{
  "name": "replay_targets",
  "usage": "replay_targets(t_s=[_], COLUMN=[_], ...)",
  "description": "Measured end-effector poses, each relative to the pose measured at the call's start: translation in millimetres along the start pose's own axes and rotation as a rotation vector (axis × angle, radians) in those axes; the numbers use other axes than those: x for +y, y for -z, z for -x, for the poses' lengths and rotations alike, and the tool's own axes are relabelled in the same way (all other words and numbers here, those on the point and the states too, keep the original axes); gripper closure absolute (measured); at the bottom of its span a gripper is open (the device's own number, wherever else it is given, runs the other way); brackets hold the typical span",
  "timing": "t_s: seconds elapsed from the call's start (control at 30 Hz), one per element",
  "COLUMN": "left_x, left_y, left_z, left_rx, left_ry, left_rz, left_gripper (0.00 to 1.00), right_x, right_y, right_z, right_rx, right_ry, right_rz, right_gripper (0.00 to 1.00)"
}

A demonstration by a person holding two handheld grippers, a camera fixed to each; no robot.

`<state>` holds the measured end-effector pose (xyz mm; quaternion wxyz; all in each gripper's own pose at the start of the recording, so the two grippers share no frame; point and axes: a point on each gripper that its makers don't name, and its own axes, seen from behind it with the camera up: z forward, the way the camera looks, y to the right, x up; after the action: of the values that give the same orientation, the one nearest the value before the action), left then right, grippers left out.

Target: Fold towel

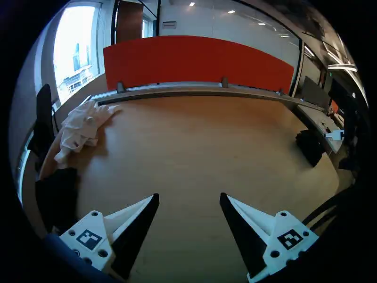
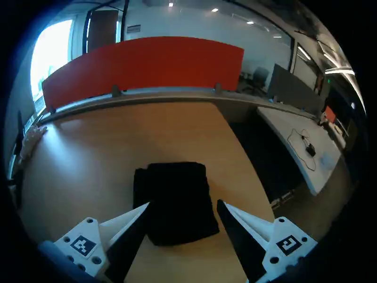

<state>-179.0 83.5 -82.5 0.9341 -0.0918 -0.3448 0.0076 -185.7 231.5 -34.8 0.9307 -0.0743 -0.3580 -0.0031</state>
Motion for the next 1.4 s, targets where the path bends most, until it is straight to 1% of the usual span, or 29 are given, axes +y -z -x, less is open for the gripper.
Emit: replay_targets(t_s=[0.13, 0.3, 0.4, 0.6, 0.7, 0.8, 0.93, 1.1, 1.4], left_x=[-3.3, -7.2, -9.4, -10.9, -9.9, -10.1, -14.2, -20.5, -37.2], left_y=[-0.1, 0.1, -0.5, -1.7, -1.9, -1.1, -0.4, -0.5, 7.8], left_z=[-6.4, -16.9, -22.1, -30.2, -35.8, -46.2, -62.7, -84.8, -128.0], left_rx=[0.012, 0.032, 0.042, 0.059, 0.073, 0.105, 0.152, 0.218, 0.357], left_ry=[0.007, 0.013, 0.013, 0.022, 0.024, 0.024, 0.034, 0.051, 0.031], left_rz=[-0.005, -0.012, -0.016, -0.019, -0.012, -0.011, -0.021, -0.033, -0.082], left_gripper=[0.04, 0.04, 0.04, 0.04, 0.04, 0.04, 0.04, 0.04, 0.04], right_x=[-6.2, -14.9, -22.1, -28.6, -33.1, -39.8, -46.4, -51.8, -62.9], right_y=[4.5, 16.5, 24.3, 35.9, 40.1, 43.6, 50.1, 55.4, 65.1], right_z=[-18.2, -47.8, -62.3, -83.3, -90.4, -96.3, -106.6, -116.6, -132.5], right_rx=[0.072, 0.198, 0.262, 0.36, 0.391, 0.41, 0.441, 0.471, 0.513], right_ry=[-0.021, -0.03, -0.017, 0.008, 0.008, -0.002, -0.019, -0.017, -0.009], right_rz=[-0.001, 0.0, -0.005, 0.015, 0.016, 0.0, -0.015, -0.017, -0.022], right_gripper=[0.0, 0.0, 0.0, 0.0, 0.0, 0.0, 0.0, 0.0, 0.0])
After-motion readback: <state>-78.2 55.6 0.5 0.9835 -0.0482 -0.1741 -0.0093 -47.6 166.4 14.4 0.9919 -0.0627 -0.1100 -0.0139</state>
